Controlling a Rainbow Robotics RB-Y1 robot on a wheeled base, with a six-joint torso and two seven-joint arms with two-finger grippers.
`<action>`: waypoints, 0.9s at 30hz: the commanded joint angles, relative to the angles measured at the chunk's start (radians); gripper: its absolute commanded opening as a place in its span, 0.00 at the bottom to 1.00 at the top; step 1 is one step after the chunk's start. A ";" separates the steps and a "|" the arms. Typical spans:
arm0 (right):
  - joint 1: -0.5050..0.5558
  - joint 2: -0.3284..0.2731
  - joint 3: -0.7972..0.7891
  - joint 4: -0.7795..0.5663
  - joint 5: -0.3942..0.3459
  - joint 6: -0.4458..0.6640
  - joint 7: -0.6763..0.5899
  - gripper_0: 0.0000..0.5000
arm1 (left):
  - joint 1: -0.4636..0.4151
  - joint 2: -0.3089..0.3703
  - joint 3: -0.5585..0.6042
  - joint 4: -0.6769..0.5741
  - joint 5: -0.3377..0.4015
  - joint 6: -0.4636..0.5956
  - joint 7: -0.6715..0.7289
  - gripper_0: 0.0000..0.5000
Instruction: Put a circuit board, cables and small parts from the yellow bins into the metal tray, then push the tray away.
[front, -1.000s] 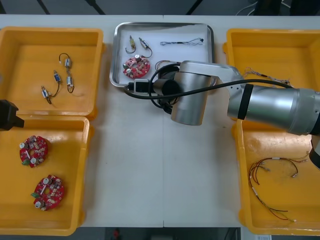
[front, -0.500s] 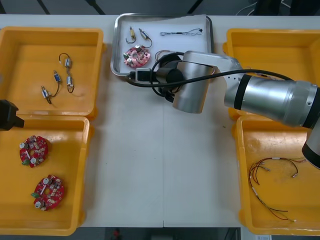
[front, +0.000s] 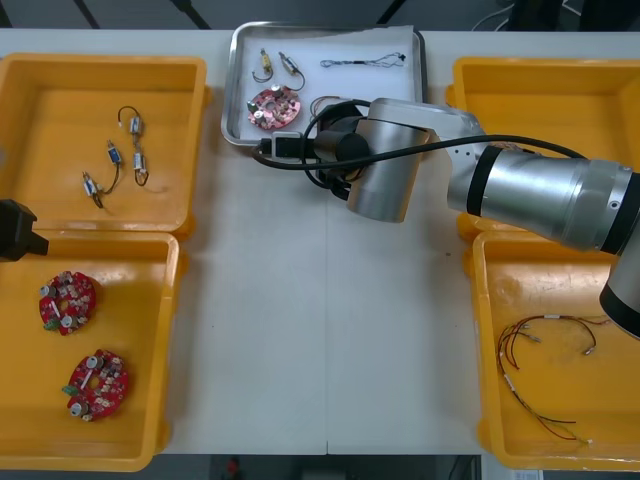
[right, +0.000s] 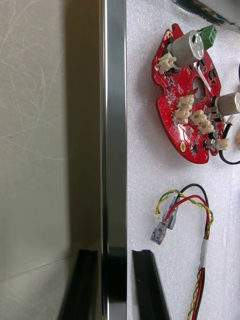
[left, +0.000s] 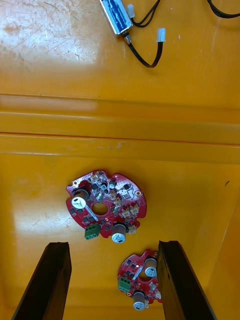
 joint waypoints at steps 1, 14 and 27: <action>-0.051 0.014 0.008 -0.026 0.002 0.004 0.026 0.83 | 0.017 0.052 0.000 -0.019 -0.010 -0.006 -0.035 1.00; -0.049 -0.022 -0.093 -0.253 -0.012 0.321 0.016 1.00 | 0.017 0.052 0.000 -0.019 -0.010 -0.006 -0.035 1.00; -0.005 -0.120 -0.358 -0.569 -0.193 0.709 -0.054 1.00 | 0.017 0.052 0.000 -0.019 -0.010 -0.006 -0.035 1.00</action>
